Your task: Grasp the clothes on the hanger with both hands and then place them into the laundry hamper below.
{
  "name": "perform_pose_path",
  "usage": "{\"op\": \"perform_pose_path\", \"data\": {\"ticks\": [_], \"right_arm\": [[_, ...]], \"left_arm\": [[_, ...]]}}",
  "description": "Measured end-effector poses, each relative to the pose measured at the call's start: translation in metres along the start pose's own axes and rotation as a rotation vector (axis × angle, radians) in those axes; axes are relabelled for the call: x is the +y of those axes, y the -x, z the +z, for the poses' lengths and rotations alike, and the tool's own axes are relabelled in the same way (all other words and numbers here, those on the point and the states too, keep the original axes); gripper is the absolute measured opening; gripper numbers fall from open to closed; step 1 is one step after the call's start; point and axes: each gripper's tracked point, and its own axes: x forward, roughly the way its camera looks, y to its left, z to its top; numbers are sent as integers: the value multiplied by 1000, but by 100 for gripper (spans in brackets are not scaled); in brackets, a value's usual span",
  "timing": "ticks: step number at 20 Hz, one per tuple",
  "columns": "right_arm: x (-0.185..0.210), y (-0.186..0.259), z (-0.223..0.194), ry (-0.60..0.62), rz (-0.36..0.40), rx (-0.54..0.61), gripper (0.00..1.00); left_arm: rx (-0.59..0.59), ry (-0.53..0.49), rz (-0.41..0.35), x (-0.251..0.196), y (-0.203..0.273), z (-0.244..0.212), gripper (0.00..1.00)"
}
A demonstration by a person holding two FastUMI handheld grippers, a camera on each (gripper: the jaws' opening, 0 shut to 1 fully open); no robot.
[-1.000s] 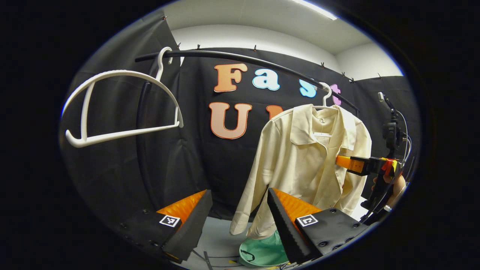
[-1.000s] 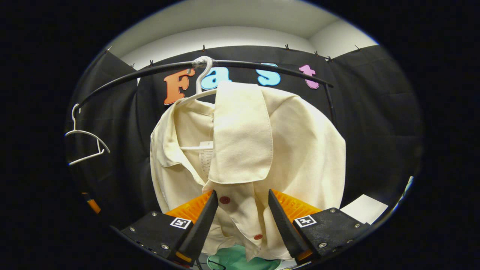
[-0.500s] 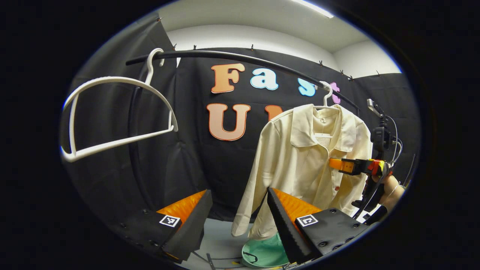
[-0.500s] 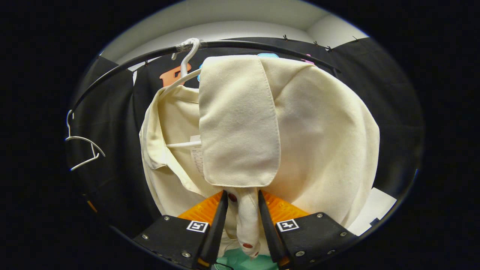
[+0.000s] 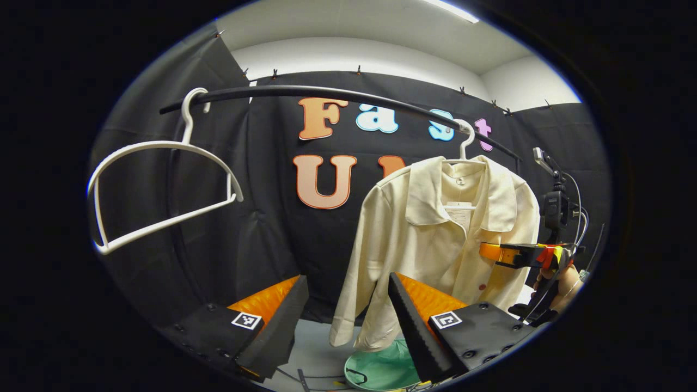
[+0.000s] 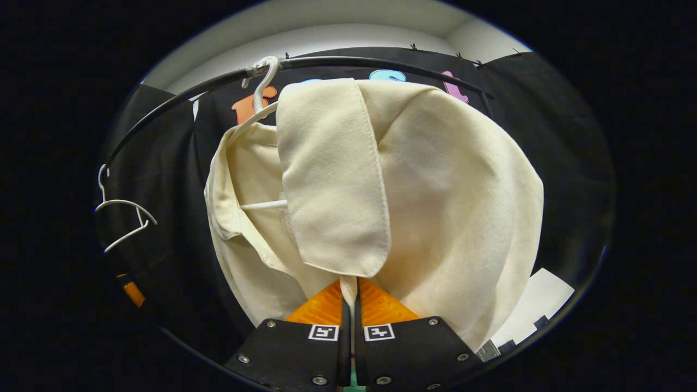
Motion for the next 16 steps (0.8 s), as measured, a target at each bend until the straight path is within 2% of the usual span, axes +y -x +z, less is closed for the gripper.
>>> {"op": "perform_pose_path", "data": {"ticks": [2, 3, 4, 6, 7, 13, 15, 16], "right_arm": [[2, 10, 0, 8, 21, 4, 2], [2, 15, 1, 9, 33, 3, 1], [3, 19, 2, 9, 43, 0, 1], [0, 28, 6, 4, 60, -7, 1], [-1, 32, 7, 0, 65, -7, 1], [-25, 56, 21, -17, 57, -34, 0], [-33, 66, 27, -20, 48, -49, 0], [-36, 70, 28, -16, 44, -53, 0]], "left_arm": [[2, 1, -10, -13, -6, -1, 97], [3, 4, -18, -22, -8, -2, 100], [5, 5, -30, -32, -11, -3, 97], [7, -5, -54, -52, -18, -6, 97], [6, -9, -66, -61, -21, -7, 100], [8, 22, -159, -111, -46, -7, 97], [-1, 35, -188, -125, -56, -3, 100], [0, 44, -206, -133, -60, -1, 94]]}}
